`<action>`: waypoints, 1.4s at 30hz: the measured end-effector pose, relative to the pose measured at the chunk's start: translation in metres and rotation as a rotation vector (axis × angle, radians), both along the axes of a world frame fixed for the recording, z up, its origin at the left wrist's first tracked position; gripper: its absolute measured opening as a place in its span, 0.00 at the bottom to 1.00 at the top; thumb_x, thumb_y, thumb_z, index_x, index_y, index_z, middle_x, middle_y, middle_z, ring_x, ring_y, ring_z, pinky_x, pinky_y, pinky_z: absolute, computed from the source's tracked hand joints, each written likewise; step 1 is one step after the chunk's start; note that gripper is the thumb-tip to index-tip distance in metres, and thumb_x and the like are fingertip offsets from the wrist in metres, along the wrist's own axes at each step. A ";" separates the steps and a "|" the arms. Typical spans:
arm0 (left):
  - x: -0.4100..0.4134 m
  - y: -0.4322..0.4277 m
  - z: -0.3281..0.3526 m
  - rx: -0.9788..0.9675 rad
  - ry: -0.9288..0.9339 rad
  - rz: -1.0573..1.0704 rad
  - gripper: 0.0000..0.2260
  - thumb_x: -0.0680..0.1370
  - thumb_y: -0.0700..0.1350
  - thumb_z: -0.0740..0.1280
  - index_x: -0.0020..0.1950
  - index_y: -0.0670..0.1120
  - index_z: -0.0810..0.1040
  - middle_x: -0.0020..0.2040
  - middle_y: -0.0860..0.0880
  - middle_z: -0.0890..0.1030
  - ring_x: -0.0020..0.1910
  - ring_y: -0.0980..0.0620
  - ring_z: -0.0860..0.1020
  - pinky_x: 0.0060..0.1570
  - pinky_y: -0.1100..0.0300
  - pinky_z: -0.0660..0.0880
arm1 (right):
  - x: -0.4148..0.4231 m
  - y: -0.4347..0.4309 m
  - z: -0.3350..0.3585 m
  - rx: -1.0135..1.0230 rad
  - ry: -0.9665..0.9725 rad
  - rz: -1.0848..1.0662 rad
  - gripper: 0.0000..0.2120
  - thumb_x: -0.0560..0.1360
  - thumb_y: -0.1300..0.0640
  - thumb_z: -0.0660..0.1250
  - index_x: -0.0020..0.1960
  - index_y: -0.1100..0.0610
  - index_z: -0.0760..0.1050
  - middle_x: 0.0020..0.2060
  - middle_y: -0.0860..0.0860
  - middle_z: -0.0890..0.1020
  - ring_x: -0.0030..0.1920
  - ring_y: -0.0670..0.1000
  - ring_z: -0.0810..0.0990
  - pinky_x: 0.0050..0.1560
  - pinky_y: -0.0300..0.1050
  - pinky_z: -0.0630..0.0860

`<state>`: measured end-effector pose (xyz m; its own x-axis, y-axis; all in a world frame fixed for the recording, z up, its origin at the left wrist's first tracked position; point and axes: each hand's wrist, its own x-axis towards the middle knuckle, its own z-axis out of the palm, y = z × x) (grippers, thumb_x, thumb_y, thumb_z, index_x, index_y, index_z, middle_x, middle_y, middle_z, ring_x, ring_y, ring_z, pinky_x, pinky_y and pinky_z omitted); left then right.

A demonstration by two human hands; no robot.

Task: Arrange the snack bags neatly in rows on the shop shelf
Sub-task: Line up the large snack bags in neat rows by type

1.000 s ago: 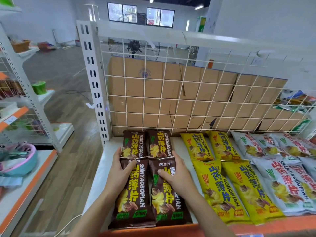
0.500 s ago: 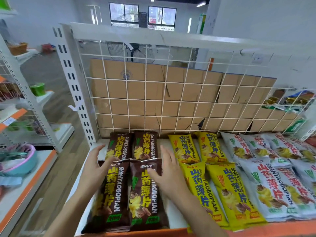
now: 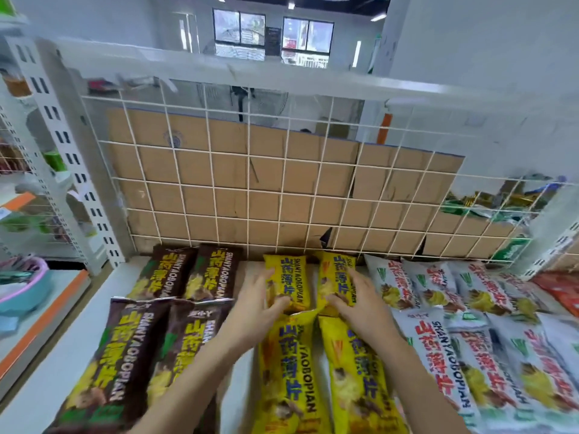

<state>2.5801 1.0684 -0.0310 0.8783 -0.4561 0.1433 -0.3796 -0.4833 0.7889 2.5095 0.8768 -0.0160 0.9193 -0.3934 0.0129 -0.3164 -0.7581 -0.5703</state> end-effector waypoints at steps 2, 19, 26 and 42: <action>0.000 -0.017 -0.007 0.087 0.065 0.039 0.28 0.77 0.50 0.64 0.75 0.48 0.58 0.75 0.47 0.58 0.73 0.51 0.59 0.71 0.59 0.57 | 0.005 -0.007 -0.006 0.004 0.040 0.027 0.36 0.74 0.44 0.65 0.75 0.53 0.53 0.73 0.53 0.59 0.72 0.55 0.61 0.67 0.47 0.62; 0.028 -0.030 -0.017 0.419 0.120 0.044 0.48 0.66 0.64 0.71 0.77 0.52 0.47 0.76 0.50 0.54 0.63 0.49 0.72 0.61 0.50 0.72 | 0.029 0.001 -0.019 -0.161 0.205 0.099 0.45 0.69 0.38 0.66 0.75 0.45 0.43 0.71 0.56 0.57 0.68 0.60 0.63 0.61 0.50 0.69; 0.024 -0.025 -0.014 0.434 0.079 0.044 0.49 0.67 0.64 0.70 0.77 0.49 0.46 0.77 0.49 0.52 0.62 0.52 0.73 0.61 0.53 0.71 | 0.026 0.007 -0.018 -0.155 0.192 0.122 0.43 0.70 0.41 0.66 0.75 0.44 0.44 0.71 0.54 0.57 0.66 0.60 0.66 0.59 0.51 0.71; 0.022 -0.029 -0.013 0.388 0.043 0.071 0.44 0.70 0.61 0.69 0.77 0.50 0.48 0.77 0.48 0.50 0.69 0.49 0.65 0.66 0.52 0.66 | 0.038 0.005 -0.017 -0.110 0.190 0.126 0.44 0.68 0.44 0.67 0.75 0.41 0.43 0.76 0.51 0.44 0.72 0.60 0.57 0.66 0.54 0.64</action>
